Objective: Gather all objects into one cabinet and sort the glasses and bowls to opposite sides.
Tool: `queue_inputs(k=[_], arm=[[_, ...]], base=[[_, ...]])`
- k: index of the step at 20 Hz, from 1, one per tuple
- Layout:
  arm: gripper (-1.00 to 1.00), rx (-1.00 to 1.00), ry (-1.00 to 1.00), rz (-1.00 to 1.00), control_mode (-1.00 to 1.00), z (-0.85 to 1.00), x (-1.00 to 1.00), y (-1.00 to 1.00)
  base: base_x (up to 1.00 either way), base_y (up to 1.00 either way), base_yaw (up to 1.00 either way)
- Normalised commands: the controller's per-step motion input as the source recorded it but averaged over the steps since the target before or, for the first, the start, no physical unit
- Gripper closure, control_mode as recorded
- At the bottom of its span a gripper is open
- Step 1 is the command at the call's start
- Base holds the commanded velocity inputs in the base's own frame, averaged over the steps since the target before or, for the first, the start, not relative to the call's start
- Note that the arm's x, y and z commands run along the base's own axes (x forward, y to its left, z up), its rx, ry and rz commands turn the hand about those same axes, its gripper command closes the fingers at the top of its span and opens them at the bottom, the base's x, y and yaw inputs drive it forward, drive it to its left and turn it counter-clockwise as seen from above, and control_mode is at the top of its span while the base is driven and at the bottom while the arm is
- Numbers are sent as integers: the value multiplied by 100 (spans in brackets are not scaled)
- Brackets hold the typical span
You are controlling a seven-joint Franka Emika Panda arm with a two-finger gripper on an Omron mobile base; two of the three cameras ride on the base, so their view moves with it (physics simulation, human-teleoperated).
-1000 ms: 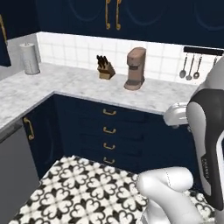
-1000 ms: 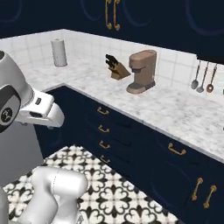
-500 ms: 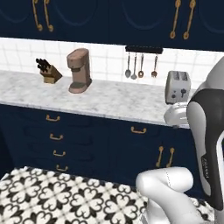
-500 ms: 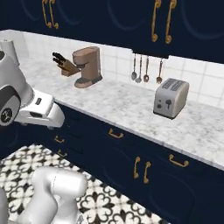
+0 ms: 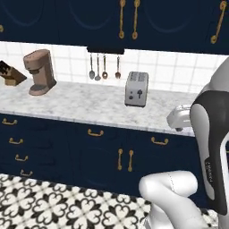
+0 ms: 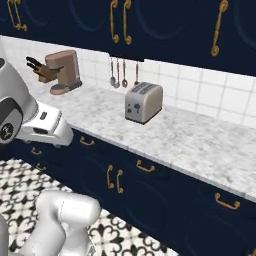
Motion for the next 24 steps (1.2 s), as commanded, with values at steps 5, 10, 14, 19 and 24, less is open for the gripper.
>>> queue_inputs(k=[5,10,14,19,24], arm=[[-100,0,0,0,100,0,0,0],[-100,0,0,0,100,0,0,0],[-100,0,0,0,100,0,0,0],[-100,0,0,0,100,0,0,0],[-100,0,0,0,100,0,0,0]], base=[[-3,-100,-4],[0,-100,-17],[0,-100,-26],[0,-100,-20],[4,-100,-11]])
